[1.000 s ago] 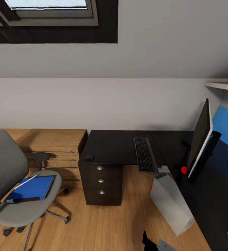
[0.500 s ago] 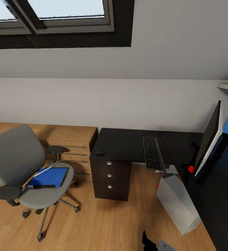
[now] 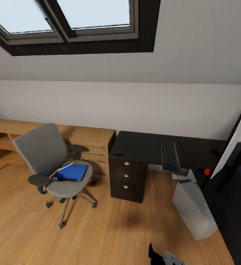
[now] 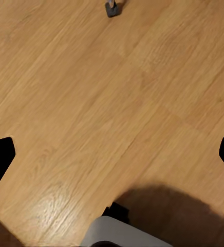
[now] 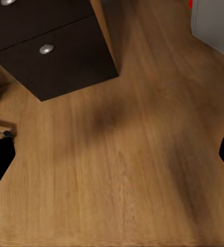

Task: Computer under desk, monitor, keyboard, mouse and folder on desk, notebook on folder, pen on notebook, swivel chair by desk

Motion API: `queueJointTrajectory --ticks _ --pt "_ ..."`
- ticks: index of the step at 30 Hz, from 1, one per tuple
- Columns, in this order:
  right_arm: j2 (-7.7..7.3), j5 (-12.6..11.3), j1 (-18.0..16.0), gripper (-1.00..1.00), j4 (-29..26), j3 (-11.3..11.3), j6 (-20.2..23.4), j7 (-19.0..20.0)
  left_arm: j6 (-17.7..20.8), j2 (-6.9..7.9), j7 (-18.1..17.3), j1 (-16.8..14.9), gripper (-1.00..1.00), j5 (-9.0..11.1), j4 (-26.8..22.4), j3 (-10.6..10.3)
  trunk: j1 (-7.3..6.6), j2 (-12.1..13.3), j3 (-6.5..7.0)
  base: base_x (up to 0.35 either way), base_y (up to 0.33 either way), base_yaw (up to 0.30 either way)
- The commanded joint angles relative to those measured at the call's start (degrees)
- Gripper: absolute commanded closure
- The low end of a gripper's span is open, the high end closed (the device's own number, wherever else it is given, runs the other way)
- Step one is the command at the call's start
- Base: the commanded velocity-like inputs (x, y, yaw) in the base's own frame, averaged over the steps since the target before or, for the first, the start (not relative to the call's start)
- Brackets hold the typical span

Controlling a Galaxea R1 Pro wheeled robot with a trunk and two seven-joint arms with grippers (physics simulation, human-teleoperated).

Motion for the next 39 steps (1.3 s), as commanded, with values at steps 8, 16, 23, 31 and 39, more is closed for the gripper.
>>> queueJointTrajectory --ticks 8,16,23,31,39 --pt "-0.03 1.4 0.0 -1.0 0.1 0.4 -0.3 0.0 -0.1 0.01 0.3 0.0 -1.0 0.5 -0.1 -0.2 -1.79 3.2 1.33 -0.337 0.0 0.031" --pt "-0.09 1.7 0.0 -1.0 0.1 0.4 -0.3 0.0 -0.1 -0.01 0.3 0.0 -1.0 0.5 -0.1 -0.2 -3.55 6.4 2.76 -0.337 0.0 0.004" --pt "-0.1 1.8 0.0 -1.0 0.1 0.4 -0.3 0.1 -0.1 -0.02 0.3 0.0 -1.0 0.5 -0.1 -0.2 -5.09 9.2 4.18 -0.337 0.0 -0.062" --pt "-0.09 2.0 0.0 -1.0 0.1 0.4 -0.6 0.1 -0.1 -0.04 0.3 0.0 -1.0 0.5 -0.1 -0.2 -6.84 12.4 6.08 -0.337 0.0 -0.158" --pt "-0.03 2.1 0.0 -1.0 0.1 0.4 -0.6 0.1 -0.1 -0.05 0.3 0.0 -1.0 0.4 -0.1 -0.2 -8.6 15.6 7.7 -0.285 0.0 -0.066"
